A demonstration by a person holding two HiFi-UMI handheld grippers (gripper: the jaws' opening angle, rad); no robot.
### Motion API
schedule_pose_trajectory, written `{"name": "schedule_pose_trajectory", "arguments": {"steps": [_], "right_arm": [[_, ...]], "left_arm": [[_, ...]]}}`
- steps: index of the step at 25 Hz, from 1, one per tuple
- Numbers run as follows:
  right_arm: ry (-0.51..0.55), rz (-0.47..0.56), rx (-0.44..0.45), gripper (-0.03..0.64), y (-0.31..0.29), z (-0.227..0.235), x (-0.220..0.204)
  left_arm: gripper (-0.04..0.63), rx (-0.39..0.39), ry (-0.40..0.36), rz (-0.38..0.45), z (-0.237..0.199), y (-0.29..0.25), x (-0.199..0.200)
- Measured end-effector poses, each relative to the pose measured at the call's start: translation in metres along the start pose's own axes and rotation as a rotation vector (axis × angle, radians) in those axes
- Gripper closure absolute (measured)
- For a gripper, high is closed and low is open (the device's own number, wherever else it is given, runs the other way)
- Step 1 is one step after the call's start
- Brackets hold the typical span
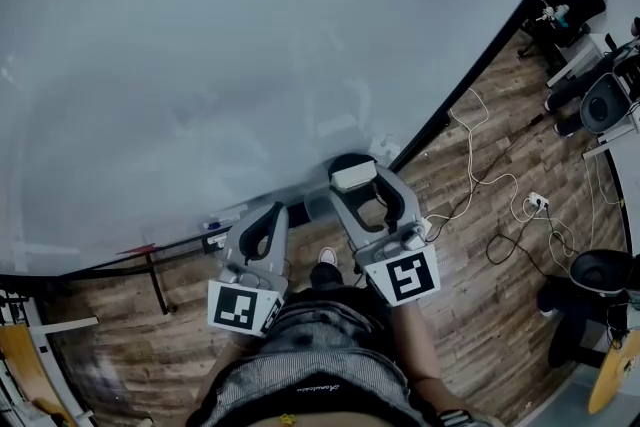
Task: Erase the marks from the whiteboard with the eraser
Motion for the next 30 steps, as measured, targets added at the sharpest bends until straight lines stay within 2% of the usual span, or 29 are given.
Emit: {"name": "schedule_pose_trajectory", "arguments": {"steps": [5,15,23,30], "right_arm": [[0.002,-0.015,0.008,0.374,-0.002,-0.047,0.005],[-0.004,0.030,0.028,0.375,-0.013,-0.143,0.025],[0.023,0.083,-0.027,0.375,-0.018,-0.212,0.048],[0.005,0.106,-0.059,0.376,-0.021,-0.275,0.057]], "left_arm": [[0.592,0.011,-0.022,0.013,-0.014,0.034,0.005],[0.592,0.025,-0.066,0.054,-0.061,0.095,0.016],[0.592,0.014,-0.195,0.142,-0.086,0.148,0.032],[0.592,-0.002,-0.201,0.143,-0.103,0.194,0.027]]}}
Point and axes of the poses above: the fingertips, and each gripper's own axes: y backward along the fingers, z to its right, x out of its top, the point moved 6 cm from there along y, backward along the fingers, and after that the axes turned 4 degrees about x, right-handed, at the moved point
